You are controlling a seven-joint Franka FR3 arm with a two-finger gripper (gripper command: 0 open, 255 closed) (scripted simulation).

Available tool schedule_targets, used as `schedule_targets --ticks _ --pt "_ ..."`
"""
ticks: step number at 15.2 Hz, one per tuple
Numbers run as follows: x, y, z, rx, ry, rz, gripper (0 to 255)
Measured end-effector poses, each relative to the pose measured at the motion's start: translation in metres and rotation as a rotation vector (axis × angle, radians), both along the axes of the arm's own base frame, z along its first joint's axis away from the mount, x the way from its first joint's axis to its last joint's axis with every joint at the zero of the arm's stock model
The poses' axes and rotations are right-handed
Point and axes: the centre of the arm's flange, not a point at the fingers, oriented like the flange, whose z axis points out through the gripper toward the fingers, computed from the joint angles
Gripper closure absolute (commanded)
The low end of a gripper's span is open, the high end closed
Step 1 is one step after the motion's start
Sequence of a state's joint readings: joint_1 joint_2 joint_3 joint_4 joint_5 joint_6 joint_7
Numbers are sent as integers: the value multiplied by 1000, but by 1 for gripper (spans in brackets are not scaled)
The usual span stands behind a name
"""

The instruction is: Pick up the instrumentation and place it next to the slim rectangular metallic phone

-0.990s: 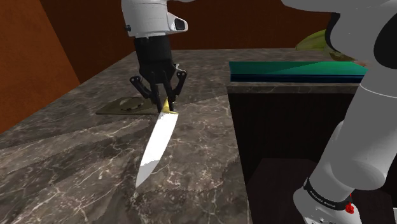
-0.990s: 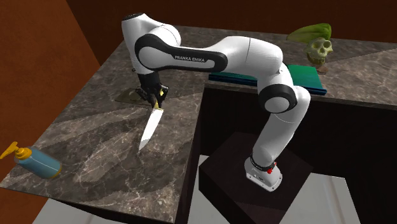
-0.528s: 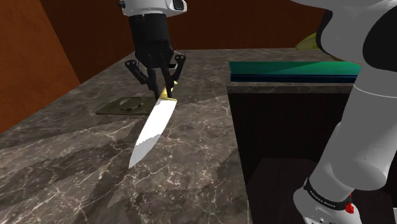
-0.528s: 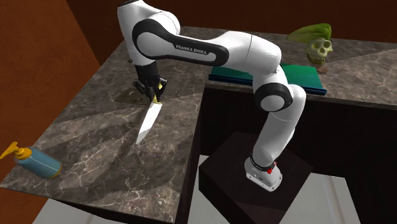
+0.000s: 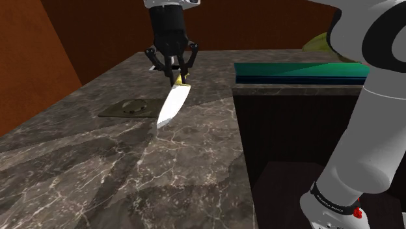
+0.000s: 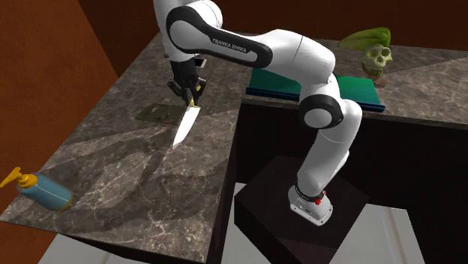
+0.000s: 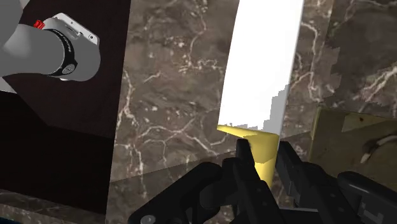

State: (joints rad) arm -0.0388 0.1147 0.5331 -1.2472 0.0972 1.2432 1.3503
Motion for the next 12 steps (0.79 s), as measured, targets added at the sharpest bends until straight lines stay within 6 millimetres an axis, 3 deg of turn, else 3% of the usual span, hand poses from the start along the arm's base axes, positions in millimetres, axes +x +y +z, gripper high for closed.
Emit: schedule_targets --ticks 12 --pt "55 -149 2 1 0 0 255"
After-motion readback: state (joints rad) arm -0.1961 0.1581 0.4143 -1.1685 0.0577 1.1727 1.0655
